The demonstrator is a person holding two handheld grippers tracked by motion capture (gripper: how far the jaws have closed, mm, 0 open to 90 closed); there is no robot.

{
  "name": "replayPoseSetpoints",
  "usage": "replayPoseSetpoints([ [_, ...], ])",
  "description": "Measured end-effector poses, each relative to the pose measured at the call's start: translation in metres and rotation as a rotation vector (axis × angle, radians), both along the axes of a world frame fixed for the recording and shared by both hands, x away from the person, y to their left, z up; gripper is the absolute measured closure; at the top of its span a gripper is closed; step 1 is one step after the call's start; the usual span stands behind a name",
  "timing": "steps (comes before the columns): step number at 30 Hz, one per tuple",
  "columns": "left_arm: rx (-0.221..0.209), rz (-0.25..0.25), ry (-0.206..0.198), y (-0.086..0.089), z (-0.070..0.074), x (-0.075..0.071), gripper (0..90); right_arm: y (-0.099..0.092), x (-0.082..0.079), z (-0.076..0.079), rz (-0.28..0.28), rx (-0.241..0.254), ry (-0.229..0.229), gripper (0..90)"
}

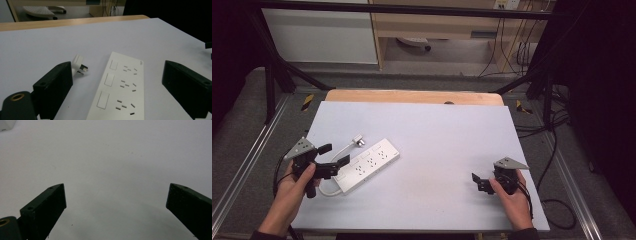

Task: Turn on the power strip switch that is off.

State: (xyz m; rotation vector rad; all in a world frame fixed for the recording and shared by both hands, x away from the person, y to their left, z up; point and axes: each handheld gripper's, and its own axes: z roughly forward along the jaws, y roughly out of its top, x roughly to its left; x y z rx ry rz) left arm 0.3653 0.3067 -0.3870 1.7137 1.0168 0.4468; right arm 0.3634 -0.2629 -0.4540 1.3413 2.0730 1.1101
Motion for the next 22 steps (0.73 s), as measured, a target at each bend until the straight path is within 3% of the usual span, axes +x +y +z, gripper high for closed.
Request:
replayPoseSetpoints([
  [14,-0.029,0.061,-0.006,0.038,-0.009,-0.019,8.7,0.0,0.0,-0.001,-0.003,-0.002,0.001,3.2],
  [22,0.028,0.102,0.07,0.058,-0.04,-0.034,9.4,0.0,0.002,-0.002,-0.007,-0.011,0.003,2.9],
])
